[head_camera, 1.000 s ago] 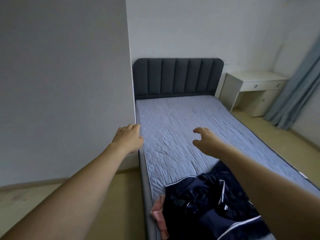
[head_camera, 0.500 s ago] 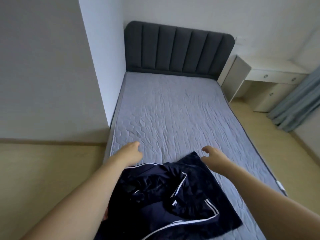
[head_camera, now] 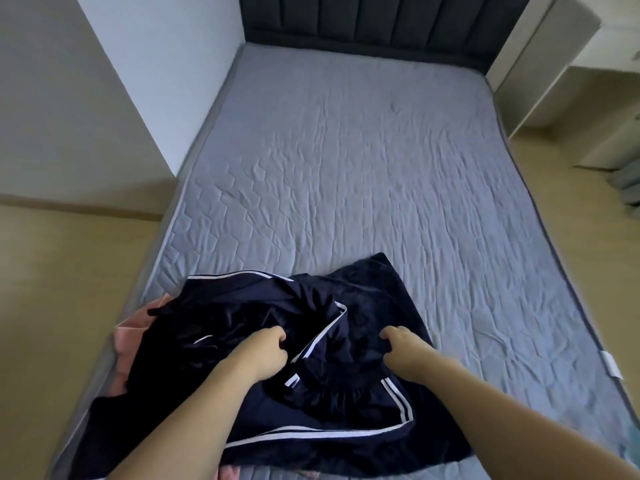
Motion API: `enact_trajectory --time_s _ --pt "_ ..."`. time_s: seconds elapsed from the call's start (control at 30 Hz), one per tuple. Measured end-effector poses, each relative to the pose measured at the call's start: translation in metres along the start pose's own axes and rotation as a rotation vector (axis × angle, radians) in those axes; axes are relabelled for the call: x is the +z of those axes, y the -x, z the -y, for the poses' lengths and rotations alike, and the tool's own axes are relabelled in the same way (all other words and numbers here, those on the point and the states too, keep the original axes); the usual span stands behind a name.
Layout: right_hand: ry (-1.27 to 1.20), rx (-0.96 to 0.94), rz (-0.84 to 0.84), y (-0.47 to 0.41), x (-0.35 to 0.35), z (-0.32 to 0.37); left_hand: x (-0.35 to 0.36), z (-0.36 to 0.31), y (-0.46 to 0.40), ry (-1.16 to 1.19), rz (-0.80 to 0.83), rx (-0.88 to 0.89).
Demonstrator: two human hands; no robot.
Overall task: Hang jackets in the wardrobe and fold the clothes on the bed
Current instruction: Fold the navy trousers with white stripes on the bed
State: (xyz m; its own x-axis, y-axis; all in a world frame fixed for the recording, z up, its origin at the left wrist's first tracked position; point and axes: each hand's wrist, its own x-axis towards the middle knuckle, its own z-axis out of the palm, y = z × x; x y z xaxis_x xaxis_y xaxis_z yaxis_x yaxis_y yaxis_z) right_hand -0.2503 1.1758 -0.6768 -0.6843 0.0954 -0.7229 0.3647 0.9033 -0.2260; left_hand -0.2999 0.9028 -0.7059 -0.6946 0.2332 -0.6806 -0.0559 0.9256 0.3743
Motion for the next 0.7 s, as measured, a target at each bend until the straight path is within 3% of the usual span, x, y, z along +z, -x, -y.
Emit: enact_trajectory --time_s 0.1,0.23,0.37,0.43,0.57,0.7 --pt "0.069 -0.035 0.079 -0.072 0.064 -0.032 0.077 0.001 -0.054 -0.027 0.026 -0.005" --pt "0.402 -0.066 0.039 -0.132 0.143 -0.061 0.150 0.003 -0.101 -0.267 -0.106 -0.030" --pt "0.646 -0.073 -0.024 -0.152 0.176 -0.079 0.172 0.004 -0.108 -0.395 -0.113 -0.025" --pt "0.654 -0.099 -0.017 -0.147 0.168 -0.079 0.160 0.002 -0.091 -0.361 -0.147 0.021" --pt "0.345 -0.125 0.079 -0.099 0.108 -0.056 0.101 -0.021 -0.030 -0.378 -0.235 0.029" --pt "0.287 -0.218 -0.063 -0.007 -0.011 -0.015 0.000 -0.076 0.065 -0.432 -0.371 0.063"
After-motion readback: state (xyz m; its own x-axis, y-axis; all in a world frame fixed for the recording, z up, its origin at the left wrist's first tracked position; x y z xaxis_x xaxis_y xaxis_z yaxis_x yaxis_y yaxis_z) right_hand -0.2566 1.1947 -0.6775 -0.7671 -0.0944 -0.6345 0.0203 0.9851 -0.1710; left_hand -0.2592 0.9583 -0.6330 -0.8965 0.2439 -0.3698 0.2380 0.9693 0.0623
